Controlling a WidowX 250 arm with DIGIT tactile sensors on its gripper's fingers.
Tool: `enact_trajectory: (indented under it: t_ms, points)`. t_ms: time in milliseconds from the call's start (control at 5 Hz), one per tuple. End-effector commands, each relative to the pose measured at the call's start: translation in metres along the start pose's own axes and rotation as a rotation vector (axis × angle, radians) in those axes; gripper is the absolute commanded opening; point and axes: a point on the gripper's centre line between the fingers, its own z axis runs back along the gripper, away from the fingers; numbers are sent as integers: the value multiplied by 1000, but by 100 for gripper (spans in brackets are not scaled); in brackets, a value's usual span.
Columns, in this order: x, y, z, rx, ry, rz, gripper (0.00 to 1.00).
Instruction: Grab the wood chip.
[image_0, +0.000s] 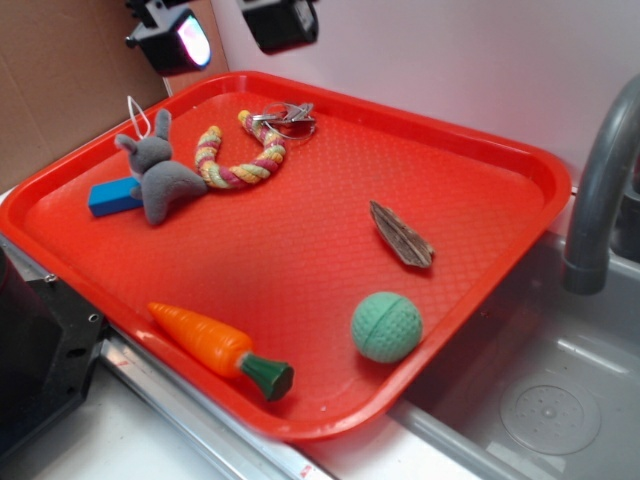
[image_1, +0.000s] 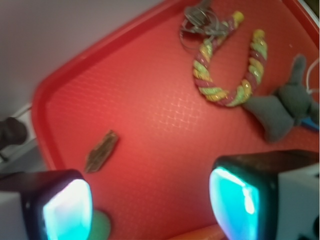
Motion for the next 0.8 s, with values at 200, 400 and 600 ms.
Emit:
enact_trajectory:
  t_ms: [200,400,600]
  points:
    - [21,-41,-64,85,42,-5,100]
    - [25,-43,-88,123,71,33,100]
    - [25,-43,-105,122,110,40,100]
